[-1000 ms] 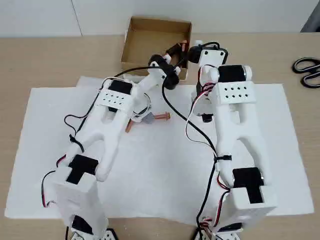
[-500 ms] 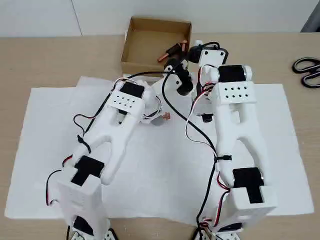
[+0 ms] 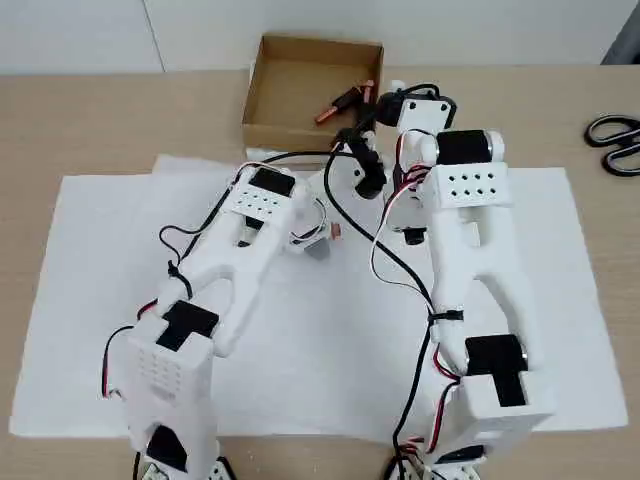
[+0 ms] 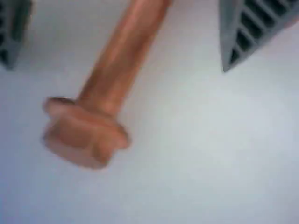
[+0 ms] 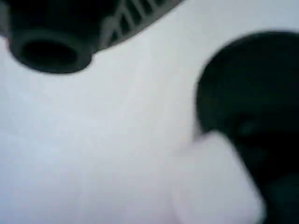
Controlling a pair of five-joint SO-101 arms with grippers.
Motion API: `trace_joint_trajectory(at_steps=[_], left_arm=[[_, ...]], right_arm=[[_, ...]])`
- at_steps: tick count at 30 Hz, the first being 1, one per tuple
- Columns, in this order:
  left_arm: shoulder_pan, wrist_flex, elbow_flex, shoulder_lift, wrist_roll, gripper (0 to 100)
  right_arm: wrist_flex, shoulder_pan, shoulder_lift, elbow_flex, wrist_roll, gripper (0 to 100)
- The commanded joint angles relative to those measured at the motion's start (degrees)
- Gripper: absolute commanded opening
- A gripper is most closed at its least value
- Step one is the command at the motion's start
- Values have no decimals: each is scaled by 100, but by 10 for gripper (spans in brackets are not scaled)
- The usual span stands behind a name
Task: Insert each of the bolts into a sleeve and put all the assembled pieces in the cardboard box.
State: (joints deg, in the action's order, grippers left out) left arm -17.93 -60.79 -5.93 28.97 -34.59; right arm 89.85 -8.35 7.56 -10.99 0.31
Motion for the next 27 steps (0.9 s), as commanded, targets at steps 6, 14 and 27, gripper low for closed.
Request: trace_joint_trajectory(at_steps=[6, 14, 27], left_arm=[[-237, 18, -242, -35, 44, 100], [-308, -624, -954, -35, 246, 37], [-281, -1187, -1560, 18, 404, 6]], right_arm=[[-13, -31, -330, -299, 0, 3], [-13, -31, -321, -299, 0, 3], [-13, -31, -321, -299, -9, 3]])
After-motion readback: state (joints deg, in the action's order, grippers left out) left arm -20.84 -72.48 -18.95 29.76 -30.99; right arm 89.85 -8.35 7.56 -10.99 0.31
